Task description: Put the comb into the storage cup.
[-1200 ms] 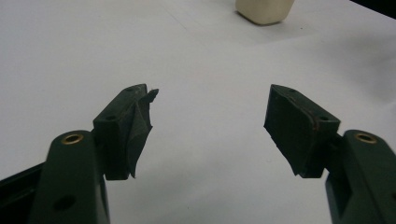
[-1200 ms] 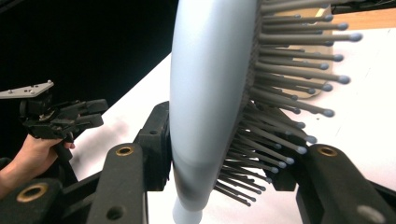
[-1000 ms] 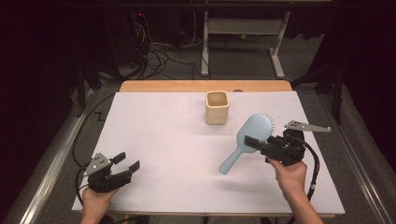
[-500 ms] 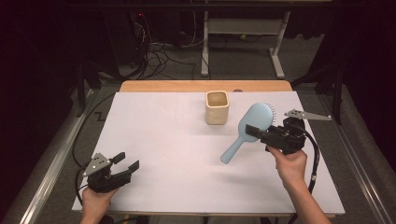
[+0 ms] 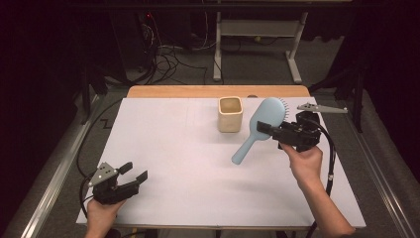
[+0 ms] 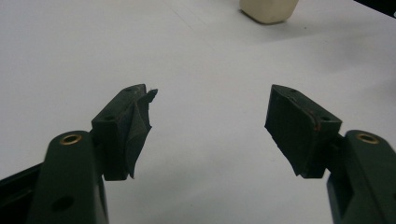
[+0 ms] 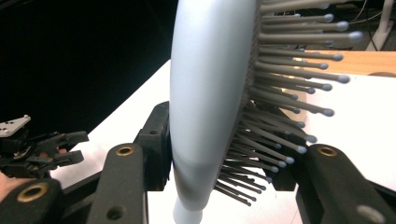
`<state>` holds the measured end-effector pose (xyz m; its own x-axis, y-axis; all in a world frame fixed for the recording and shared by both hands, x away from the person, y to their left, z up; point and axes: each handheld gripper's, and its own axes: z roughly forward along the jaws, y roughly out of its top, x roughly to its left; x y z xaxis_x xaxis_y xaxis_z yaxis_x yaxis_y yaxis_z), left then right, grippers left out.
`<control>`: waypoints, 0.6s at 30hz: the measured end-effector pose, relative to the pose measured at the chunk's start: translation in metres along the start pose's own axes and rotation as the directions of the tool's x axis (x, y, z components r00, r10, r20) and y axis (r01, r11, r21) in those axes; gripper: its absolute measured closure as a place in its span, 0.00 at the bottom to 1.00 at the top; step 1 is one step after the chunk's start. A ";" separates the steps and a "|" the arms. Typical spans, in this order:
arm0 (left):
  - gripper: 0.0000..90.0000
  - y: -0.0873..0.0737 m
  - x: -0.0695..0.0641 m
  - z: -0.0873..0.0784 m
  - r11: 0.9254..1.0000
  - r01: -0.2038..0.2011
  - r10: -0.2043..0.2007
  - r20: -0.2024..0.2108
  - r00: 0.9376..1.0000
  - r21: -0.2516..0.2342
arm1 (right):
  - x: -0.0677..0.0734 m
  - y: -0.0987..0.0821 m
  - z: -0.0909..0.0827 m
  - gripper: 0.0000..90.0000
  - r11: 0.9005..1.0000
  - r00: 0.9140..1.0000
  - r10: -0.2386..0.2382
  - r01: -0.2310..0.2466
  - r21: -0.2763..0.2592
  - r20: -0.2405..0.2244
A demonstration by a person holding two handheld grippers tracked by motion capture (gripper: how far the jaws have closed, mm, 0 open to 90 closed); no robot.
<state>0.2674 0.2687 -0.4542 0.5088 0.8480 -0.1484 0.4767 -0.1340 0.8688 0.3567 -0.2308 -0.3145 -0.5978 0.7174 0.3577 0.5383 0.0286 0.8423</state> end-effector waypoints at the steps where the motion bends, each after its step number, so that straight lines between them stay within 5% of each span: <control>1: 0.35 0.000 0.000 0.000 1.000 0.000 0.000 0.002 1.000 0.001 | 0.000 0.002 0.000 0.59 1.000 1.000 -0.002 0.002 0.001 0.003; 10: 0.35 0.000 0.000 0.000 1.000 0.001 -0.001 0.002 1.000 0.000 | -0.007 0.019 0.003 0.59 0.999 0.999 0.051 -0.051 -0.014 -0.011; 18: 0.35 0.000 0.000 0.001 1.000 0.001 -0.001 0.005 1.000 0.000 | -0.007 0.035 0.009 0.59 0.999 0.999 0.040 -0.040 -0.011 0.025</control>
<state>0.2678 0.2684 -0.4545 0.5121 0.8454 -0.1520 0.4774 -0.1330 0.8686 0.3847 -0.2291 -0.2914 -0.5607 0.7352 0.3810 0.5554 -0.0073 0.8316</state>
